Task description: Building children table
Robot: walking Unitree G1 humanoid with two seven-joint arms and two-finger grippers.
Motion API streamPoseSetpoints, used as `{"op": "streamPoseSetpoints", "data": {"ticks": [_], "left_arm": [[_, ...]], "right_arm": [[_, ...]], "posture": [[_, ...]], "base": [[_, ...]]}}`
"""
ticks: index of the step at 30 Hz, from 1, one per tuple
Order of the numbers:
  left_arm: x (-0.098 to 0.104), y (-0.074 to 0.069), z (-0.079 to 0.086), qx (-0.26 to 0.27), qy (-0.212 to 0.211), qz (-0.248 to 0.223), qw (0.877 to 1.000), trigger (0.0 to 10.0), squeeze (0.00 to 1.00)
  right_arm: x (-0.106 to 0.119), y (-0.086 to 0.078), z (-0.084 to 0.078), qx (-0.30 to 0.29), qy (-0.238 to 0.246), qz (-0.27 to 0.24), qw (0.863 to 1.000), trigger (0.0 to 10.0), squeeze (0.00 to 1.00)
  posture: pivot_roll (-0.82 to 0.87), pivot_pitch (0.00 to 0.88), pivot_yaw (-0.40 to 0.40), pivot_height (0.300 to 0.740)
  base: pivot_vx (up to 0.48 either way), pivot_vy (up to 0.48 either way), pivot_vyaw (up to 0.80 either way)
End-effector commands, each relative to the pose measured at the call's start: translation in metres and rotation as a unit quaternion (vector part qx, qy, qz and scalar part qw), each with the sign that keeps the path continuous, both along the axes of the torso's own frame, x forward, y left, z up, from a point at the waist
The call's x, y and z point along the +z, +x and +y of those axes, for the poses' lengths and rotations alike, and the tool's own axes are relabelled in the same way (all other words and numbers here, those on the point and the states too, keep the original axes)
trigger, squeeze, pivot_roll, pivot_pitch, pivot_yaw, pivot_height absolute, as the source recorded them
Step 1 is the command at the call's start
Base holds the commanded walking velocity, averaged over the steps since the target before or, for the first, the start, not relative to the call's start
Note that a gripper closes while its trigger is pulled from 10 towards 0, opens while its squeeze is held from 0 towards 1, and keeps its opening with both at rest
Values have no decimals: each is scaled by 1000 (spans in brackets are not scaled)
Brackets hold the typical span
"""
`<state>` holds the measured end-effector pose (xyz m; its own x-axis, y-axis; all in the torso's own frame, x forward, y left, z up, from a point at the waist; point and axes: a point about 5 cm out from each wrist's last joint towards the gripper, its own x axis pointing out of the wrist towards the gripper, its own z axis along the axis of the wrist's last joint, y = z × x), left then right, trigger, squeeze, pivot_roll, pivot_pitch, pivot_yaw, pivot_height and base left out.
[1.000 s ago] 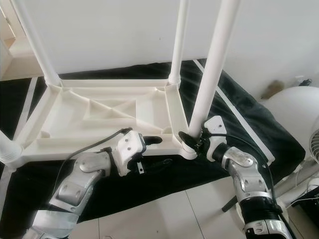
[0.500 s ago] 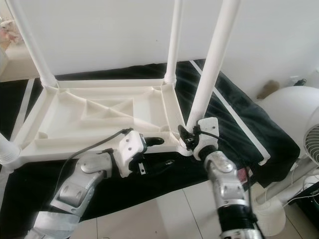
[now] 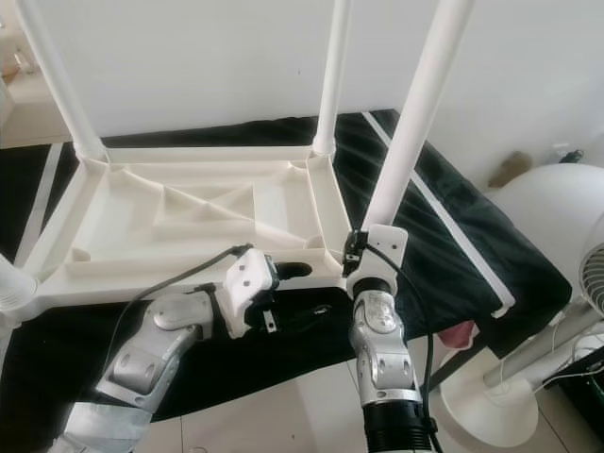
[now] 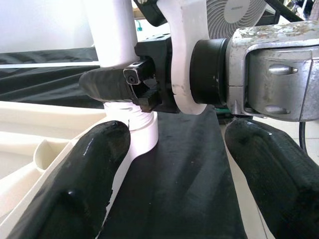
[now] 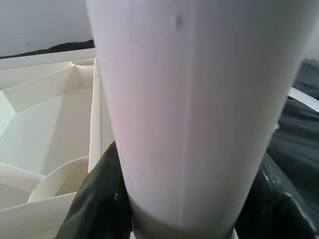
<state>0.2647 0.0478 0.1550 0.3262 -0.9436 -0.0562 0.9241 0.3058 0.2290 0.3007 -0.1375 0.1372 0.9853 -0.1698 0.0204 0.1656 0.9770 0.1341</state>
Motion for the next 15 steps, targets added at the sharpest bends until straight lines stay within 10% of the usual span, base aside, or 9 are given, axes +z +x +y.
{"op": "streamPoseSetpoints", "data": {"ticks": [1, 12, 13, 14, 15], "left_arm": [[2, 1, 0, 23, -8, -2, 1000, 10000, 0], [3, 2, 0, 21, -7, -5, 1000, 10000, 0], [3, 2, 0, 21, -7, -5, 1000, 10000, 0], [3, 2, 0, 21, -7, -5, 1000, 10000, 0], [3, 2, 0, 21, -7, -5, 1000, 10000, 0]], "right_arm": [[-10, -7, 0, -16, 51, 19, 998, 10000, 0], [-3, -8, -8, -6, 12, 8, 1000, 10000, 0], [-3, -8, -9, -5, 13, 7, 1000, 10000, 796], [-2, -9, -10, -1, 14, 5, 1000, 10000, 1000], [-2, -9, -10, -1, 14, 5, 1000, 10000, 1000]], "posture": [[-55, 37, -20, 740], [-52, 27, -24, 740], [-52, 27, -24, 740], [-52, 27, -24, 740], [-52, 27, -24, 740]], "base": [[0, 0, 0], [0, 0, 0], [0, 0, 0], [0, 0, 0], [0, 0, 0]]}}
